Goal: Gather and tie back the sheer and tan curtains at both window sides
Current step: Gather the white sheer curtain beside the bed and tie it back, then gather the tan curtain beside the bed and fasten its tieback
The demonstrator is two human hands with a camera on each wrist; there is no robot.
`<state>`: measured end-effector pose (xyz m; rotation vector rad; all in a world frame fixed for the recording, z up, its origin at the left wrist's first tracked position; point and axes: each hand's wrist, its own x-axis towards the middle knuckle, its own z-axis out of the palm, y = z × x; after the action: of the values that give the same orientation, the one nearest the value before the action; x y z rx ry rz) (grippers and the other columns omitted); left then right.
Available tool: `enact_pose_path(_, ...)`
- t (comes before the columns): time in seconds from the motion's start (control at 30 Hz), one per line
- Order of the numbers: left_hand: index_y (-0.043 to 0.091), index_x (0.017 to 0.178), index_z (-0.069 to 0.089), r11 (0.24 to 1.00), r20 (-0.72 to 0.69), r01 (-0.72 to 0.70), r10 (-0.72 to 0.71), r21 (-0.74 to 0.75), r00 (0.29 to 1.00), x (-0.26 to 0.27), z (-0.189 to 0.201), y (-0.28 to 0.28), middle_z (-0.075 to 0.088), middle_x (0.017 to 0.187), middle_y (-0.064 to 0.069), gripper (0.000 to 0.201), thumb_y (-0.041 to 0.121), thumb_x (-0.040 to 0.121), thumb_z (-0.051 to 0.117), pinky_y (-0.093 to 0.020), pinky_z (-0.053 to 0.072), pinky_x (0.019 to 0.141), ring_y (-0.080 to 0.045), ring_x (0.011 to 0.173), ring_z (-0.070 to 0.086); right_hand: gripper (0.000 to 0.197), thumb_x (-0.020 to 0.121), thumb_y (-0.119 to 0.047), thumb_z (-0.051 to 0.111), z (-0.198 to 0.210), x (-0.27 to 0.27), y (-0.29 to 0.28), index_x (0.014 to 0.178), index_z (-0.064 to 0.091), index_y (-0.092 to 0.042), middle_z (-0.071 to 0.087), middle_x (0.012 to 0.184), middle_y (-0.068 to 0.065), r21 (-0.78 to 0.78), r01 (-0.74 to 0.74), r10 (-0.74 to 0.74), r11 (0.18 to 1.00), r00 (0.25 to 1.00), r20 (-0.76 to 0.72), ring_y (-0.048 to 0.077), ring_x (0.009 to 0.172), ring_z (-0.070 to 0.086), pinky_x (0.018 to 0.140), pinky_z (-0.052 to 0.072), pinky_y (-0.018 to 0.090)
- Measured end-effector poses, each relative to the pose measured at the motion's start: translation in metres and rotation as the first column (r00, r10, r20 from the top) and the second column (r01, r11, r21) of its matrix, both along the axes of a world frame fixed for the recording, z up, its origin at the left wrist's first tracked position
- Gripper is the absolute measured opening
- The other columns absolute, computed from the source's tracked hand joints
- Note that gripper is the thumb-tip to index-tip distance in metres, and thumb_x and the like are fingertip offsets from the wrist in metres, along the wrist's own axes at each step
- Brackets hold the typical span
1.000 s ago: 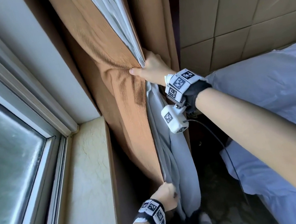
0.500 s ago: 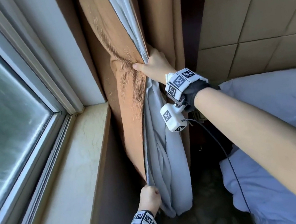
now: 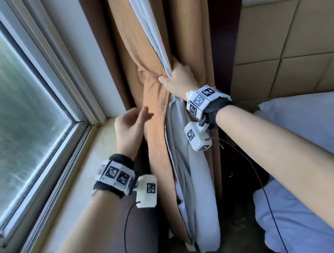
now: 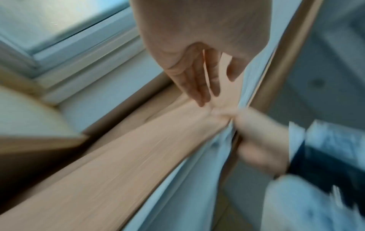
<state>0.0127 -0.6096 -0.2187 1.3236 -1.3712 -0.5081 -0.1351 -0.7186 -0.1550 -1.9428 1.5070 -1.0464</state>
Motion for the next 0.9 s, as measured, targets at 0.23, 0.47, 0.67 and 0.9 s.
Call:
enact_pose_path(0.23, 0.014, 0.137, 0.03, 0.982, 0.111, 0.096, -0.115, 0.164, 0.987, -0.03, 0.116, -0.074, 0.047, 0.132, -0.002, 0.1, 0.066, 0.065, 0.074, -0.034, 0.048, 0.097, -0.016, 0.118, 0.05, 0.05, 0.093, -0.027, 0.052, 0.001, 0.018, 0.005, 0.138, 0.042, -0.007, 0.066, 0.112, 0.015, -0.037, 0.018, -0.021, 0.999, 0.997, -0.079, 0.032, 0.1, 0.065, 0.086, 0.054, 0.041)
enact_pose_path(0.47, 0.005, 0.114, 0.041, 0.983, 0.296, -0.158, 0.123, 0.098, 0.947, -0.034, 0.114, -0.1, 0.059, 0.11, -0.011, 0.057, 0.038, 0.077, 0.069, -0.036, 0.051, 0.081, -0.032, 0.101, 0.06, 0.054, 0.094, -0.027, 0.051, -0.002, 0.025, 0.002, 0.14, 0.034, -0.003, 0.066, 0.102, 0.014, 0.008, -0.025, 0.026, 1.0, 0.988, -0.153, 0.033, 0.092, 0.063, 0.089, 0.052, 0.04)
enact_pose_path(0.67, 0.008, 0.103, 0.054, 0.999, 0.335, -0.04, 0.029, 0.026, 0.942, -0.001, 0.098, -0.116, 0.064, 0.092, -0.011, 0.03, 0.023, 0.077, 0.057, -0.041, 0.055, 0.076, -0.033, 0.086, 0.062, 0.086, 0.088, -0.038, 0.066, -0.003, 0.026, -0.003, 0.153, 0.013, -0.022, 0.058, 0.119, 0.002, 0.109, -0.147, 0.163, 0.983, 0.975, -0.152, 0.015, 0.109, 0.057, 0.086, 0.041, 0.021)
enact_pose_path(0.9, 0.007, 0.12, 0.039, 0.993, 0.263, 0.007, 0.025, -0.122, 0.964, 0.028, 0.087, -0.117, 0.054, 0.113, -0.014, 0.046, 0.011, 0.079, 0.058, -0.042, 0.046, 0.09, -0.036, 0.106, 0.054, 0.023, 0.086, -0.029, 0.069, -0.015, 0.02, -0.014, 0.109, 0.067, -0.026, 0.075, 0.085, 0.0, 0.011, -0.076, 0.069, 0.997, 0.951, 0.302, 0.016, 0.084, 0.072, 0.089, 0.055, 0.043)
